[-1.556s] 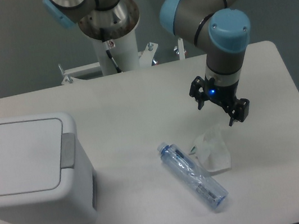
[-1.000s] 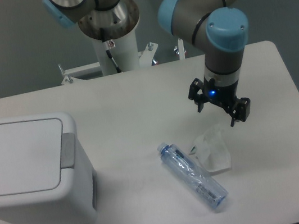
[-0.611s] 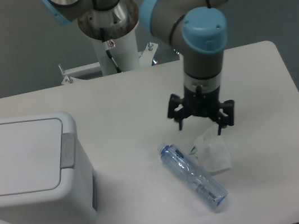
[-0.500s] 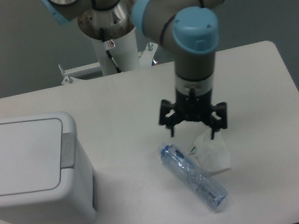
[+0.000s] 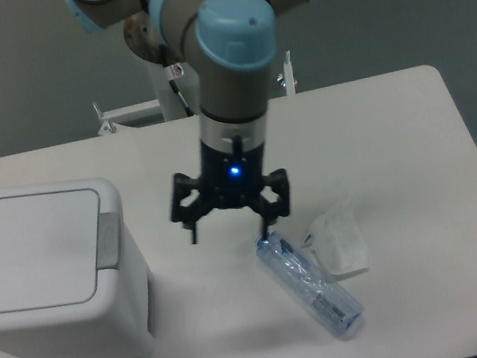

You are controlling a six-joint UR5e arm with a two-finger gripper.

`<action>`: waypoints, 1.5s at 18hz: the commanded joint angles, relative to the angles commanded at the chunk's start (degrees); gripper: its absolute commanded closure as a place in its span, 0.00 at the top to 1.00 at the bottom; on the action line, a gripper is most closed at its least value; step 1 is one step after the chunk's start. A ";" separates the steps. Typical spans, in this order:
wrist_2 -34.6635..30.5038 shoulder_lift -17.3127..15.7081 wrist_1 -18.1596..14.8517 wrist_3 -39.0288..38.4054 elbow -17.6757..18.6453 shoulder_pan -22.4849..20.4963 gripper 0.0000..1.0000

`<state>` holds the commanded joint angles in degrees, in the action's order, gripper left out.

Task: Open the trash can
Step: 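Lower the gripper onto the trash can lid and push it open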

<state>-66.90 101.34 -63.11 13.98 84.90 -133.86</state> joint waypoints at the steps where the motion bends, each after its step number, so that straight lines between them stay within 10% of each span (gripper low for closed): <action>1: 0.71 0.00 0.00 -0.44 0.00 0.09 1.00; 27: 0.89 0.96 0.18 -4.23 0.70 2.90 1.00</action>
<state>-66.01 102.30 -62.93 9.76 85.61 -130.96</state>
